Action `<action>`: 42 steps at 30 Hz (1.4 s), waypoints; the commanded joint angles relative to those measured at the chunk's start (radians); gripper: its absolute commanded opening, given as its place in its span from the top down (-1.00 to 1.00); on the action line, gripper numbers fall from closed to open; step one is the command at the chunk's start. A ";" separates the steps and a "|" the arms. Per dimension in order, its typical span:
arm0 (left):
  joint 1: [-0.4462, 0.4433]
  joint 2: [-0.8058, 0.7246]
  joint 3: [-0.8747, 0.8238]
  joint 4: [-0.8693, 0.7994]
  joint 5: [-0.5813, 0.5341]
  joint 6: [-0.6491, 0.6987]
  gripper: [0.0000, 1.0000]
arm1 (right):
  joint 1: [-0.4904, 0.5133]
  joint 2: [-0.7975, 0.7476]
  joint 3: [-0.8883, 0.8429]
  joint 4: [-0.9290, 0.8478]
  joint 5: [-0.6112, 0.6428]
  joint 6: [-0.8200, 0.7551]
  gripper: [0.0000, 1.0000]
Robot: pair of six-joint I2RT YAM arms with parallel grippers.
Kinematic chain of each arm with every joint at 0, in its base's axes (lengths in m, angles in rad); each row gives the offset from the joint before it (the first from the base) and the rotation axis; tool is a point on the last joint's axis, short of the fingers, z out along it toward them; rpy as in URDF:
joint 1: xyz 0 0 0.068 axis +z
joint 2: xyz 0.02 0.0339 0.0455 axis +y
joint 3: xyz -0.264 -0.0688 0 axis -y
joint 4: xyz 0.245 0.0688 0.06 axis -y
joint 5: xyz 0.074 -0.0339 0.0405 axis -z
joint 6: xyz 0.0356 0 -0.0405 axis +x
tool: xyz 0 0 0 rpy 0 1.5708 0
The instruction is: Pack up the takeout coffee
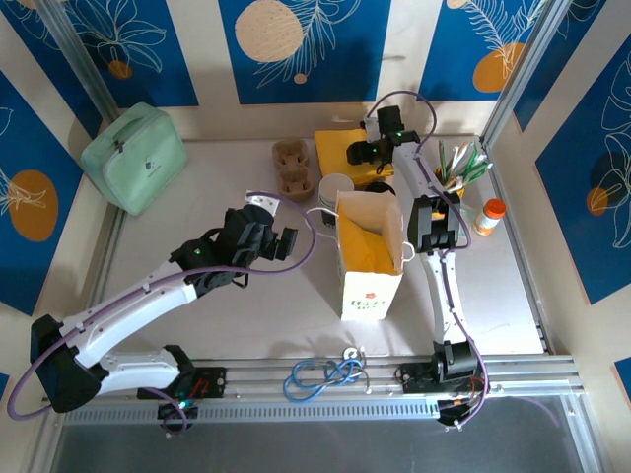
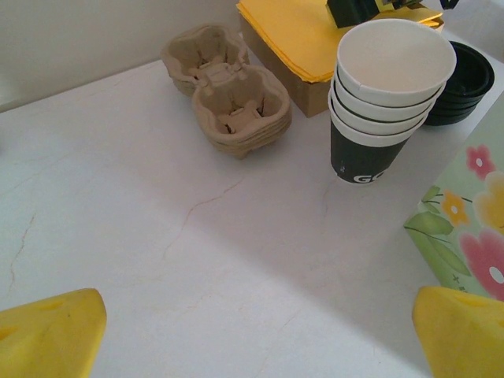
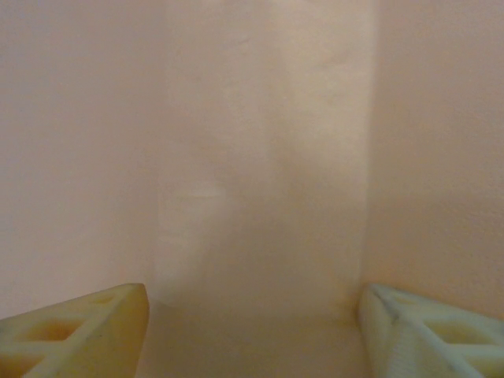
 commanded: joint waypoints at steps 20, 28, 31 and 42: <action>0.012 0.019 0.036 -0.007 -0.011 -0.003 -0.99 | -0.009 -0.053 0.004 -0.027 -0.074 0.066 0.38; 0.013 0.014 0.038 -0.012 -0.014 0.001 -0.99 | -0.021 -0.084 0.027 -0.014 -0.134 0.120 0.59; 0.012 0.015 0.037 -0.013 -0.015 0.000 -0.99 | -0.024 -0.094 0.033 -0.011 -0.136 0.129 0.63; 0.012 0.016 0.040 -0.009 -0.009 -0.009 -0.99 | -0.064 -0.165 0.042 -0.010 -0.191 0.200 0.69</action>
